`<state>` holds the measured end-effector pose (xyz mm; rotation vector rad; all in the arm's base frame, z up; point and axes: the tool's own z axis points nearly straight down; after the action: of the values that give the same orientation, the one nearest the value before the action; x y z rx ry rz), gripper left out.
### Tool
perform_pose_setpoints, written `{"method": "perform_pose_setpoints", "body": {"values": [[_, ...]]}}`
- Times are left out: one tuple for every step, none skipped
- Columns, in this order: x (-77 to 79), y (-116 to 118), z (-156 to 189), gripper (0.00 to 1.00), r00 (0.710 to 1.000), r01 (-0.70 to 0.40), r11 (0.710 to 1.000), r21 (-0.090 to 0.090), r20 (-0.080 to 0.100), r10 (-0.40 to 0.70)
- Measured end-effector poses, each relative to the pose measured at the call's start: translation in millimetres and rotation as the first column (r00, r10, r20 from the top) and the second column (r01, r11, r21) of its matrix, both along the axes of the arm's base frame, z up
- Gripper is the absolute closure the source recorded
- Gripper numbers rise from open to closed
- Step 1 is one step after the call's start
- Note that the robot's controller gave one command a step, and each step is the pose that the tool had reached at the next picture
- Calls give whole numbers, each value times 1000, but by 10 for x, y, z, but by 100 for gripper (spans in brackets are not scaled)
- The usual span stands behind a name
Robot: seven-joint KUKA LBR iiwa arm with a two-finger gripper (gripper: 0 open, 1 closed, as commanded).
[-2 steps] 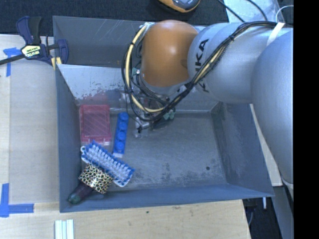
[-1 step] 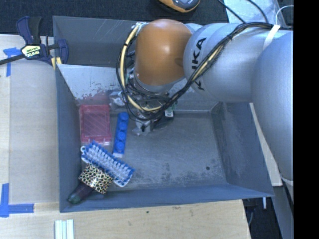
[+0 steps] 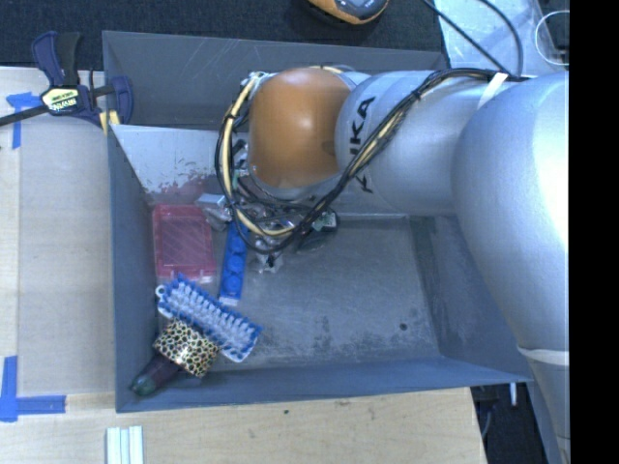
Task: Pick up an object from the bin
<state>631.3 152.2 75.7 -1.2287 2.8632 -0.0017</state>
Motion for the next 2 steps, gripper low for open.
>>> {"method": "perform_pose_setpoints", "body": {"values": [[-49, -78, -36, 100, 996, -93, 996, -4, -13, 93], [-52, -88, -35, 100, 994, -106, 994, -4, -13, 106]]}}
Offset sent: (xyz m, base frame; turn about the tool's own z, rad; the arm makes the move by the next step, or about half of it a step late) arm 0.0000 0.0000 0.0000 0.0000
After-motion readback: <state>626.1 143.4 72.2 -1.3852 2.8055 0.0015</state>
